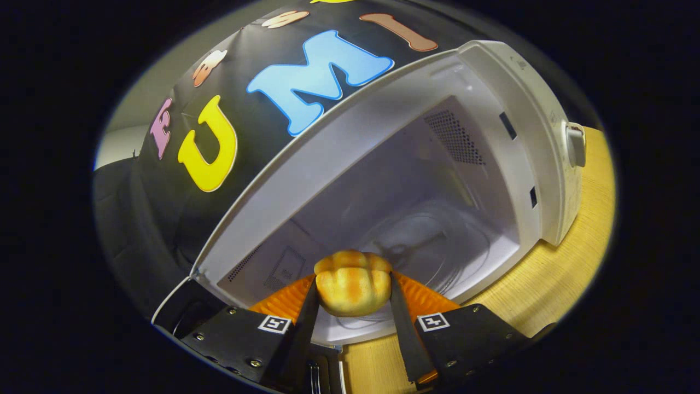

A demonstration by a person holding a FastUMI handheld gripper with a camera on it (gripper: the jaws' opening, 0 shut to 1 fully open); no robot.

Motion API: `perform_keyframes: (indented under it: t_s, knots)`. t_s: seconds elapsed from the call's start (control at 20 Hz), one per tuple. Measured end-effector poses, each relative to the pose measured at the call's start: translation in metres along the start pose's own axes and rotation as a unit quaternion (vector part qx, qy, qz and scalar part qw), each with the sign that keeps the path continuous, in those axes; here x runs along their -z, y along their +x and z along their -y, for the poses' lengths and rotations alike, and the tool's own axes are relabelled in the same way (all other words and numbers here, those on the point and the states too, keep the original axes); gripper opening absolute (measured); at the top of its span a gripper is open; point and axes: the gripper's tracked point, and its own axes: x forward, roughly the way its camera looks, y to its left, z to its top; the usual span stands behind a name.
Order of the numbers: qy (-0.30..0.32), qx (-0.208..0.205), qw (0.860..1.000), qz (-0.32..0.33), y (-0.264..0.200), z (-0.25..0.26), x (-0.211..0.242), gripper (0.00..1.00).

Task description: Open the microwave, put the food inside, and close the microwave door.

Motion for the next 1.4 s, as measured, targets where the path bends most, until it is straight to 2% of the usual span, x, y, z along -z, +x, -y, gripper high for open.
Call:
perform_keyframes:
  t_s: [0.3, 0.4, 0.55, 0.6, 0.65, 0.7, 0.75, 0.8, 0.85, 1.0, 1.25, 1.4]
  knots:
    - [0.013, -0.001, 0.999, 0.036, 0.027, -0.001, -0.009, 0.69]
    - [0.013, 0.003, 0.999, 0.048, 0.036, 0.001, -0.014, 0.75]
    - [0.037, 0.003, 0.998, 0.046, 0.053, 0.005, -0.016, 0.75]
    - [0.043, 0.004, 0.998, 0.044, 0.054, 0.007, -0.014, 0.77]
    - [0.04, 0.004, 0.998, 0.049, 0.057, 0.006, -0.011, 0.87]
    - [0.027, 0.004, 0.998, 0.054, 0.057, 0.006, -0.01, 0.92]
    - [0.007, 0.019, 0.998, 0.06, 0.057, 0.012, -0.011, 0.97]
    - [-0.015, 0.04, 0.997, 0.066, 0.057, 0.019, -0.012, 0.97]
    - [-0.029, 0.046, 0.996, 0.068, 0.054, 0.019, -0.014, 0.98]
    - [-0.03, 0.025, 0.998, 0.054, 0.036, 0.008, -0.012, 0.97]
    - [-0.007, 0.007, 0.999, 0.031, -0.014, 0.004, -0.007, 0.97]
    - [0.012, -0.023, 1.0, 0.01, -0.056, -0.005, -0.002, 0.97]
